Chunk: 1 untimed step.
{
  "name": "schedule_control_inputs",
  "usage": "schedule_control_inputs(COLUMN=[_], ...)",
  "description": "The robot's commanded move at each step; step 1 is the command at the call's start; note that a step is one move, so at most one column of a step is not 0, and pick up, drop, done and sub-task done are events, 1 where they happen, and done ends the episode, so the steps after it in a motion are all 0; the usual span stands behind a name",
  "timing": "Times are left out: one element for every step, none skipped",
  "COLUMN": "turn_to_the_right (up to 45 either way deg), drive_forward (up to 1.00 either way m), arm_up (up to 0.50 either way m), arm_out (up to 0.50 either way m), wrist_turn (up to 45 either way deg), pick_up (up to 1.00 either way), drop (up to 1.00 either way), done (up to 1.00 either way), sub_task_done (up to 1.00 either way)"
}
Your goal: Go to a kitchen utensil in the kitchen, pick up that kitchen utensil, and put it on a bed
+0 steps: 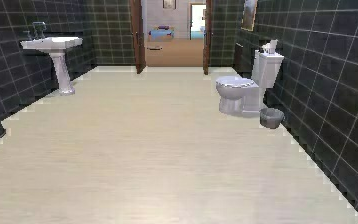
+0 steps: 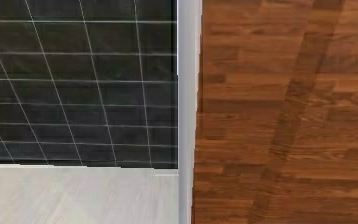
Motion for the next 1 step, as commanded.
schedule_control_inputs(turn_to_the_right=[0.0], drive_forward=[1.00], arm_up=[0.00], arm_out=[0.00], wrist_turn=[0.0], pick_up=[0.00], drop=[0.00], done=[0.00], sub_task_done=[0.00])
